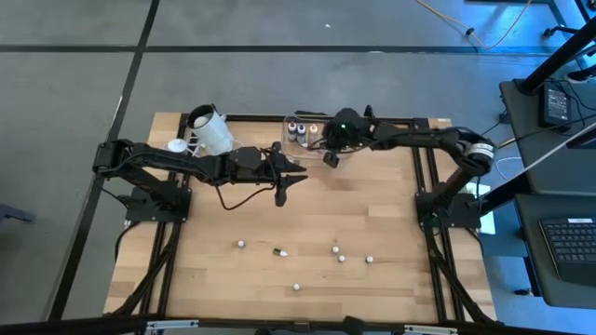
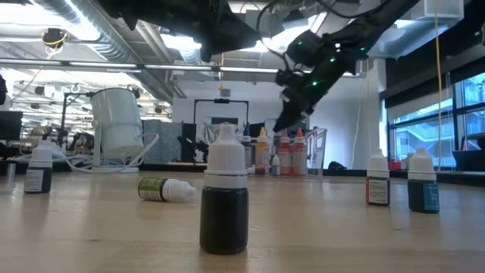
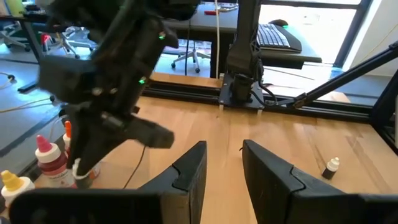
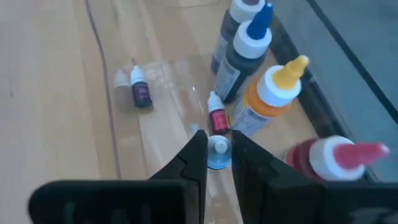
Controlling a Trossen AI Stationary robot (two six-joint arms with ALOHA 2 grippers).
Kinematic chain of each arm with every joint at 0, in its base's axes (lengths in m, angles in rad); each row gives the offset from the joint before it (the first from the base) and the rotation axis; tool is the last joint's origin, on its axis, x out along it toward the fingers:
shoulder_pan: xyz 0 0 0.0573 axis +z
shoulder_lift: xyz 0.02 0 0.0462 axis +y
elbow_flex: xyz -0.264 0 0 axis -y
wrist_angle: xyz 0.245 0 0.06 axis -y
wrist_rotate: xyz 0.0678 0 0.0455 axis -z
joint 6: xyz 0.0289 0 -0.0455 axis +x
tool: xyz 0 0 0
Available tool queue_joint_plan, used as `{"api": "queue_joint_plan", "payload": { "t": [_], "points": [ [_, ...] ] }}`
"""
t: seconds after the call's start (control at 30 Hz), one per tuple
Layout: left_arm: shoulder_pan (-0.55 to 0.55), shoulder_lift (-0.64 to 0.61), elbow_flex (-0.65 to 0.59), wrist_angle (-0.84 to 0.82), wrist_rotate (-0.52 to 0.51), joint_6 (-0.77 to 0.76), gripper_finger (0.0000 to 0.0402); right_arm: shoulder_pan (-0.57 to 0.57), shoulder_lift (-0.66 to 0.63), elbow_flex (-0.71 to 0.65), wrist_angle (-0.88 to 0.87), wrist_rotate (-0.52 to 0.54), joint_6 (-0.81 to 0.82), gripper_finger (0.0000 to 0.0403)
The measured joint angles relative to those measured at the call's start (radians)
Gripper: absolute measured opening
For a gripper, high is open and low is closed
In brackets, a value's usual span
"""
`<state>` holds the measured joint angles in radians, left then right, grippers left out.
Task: Pick & Place food coloring
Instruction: Put the top small blue food coloring bottle into the transparent container, then put the small black food coloring bottle into the transparent container
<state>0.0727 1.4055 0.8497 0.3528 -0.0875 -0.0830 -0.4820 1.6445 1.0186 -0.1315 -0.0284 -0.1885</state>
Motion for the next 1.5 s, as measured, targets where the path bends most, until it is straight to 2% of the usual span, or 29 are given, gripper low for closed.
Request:
{"api": "queue_joint_plan", "payload": {
  "t": [0.13, 0.27, 0.47, 0.8, 1.0, 1.07, 1.27, 1.4, 1.5],
  "points": [
    [0.0, 0.0, 0.0, -0.01, 0.0, 0.0, 0.0096, 0.001, 0.071, 0.05, -0.024, -0.001, -0.004, 0.0057],
    [0.0, 0.0, 0.0, -0.014, 0.0, 0.0, 0.0095, 0.001, 0.111, 0.055, -0.024, -0.048, -0.005, 0.0057],
    [0.0, 0.0, 0.0, -0.015, 0.0, 0.0, 0.0099, 0.001, 0.164, 0.056, -0.023, -0.052, -0.015, 0.0058],
    [0.0, 0.0, 0.0, -0.014, 0.0, 0.0, 0.0099, 0.001, 0.178, 0.057, -0.014, -0.047, -0.027, 0.0092],
    [0.0, 0.0, 0.0, -0.014, 0.0, 0.0, 0.01, 0.0, 0.177, 0.059, -0.016, -0.045, -0.029, 0.0096],
    [0.0, 0.0, 0.0, -0.015, 0.0, 0.0, 0.0099, -0.002, 0.17, 0.079, -0.071, -0.04, -0.033, 0.0096],
    [0.0, 0.0, 0.0, -0.035, 0.0, 0.002, 0.0095, 0.019, 0.004, 0.145, -0.231, -0.04, -0.034, 0.0095],
    [-0.013, -0.002, 0.0, -0.132, 0.001, 0.007, 0.0096, 0.073, -0.182, 0.072, -0.279, -0.044, -0.039, 0.0094],
    [-0.046, -0.002, 0.0, -0.238, 0.001, 0.025, 0.0098, 0.119, -0.337, -0.027, -0.232, -0.045, -0.033, 0.0096]
  ]
}}
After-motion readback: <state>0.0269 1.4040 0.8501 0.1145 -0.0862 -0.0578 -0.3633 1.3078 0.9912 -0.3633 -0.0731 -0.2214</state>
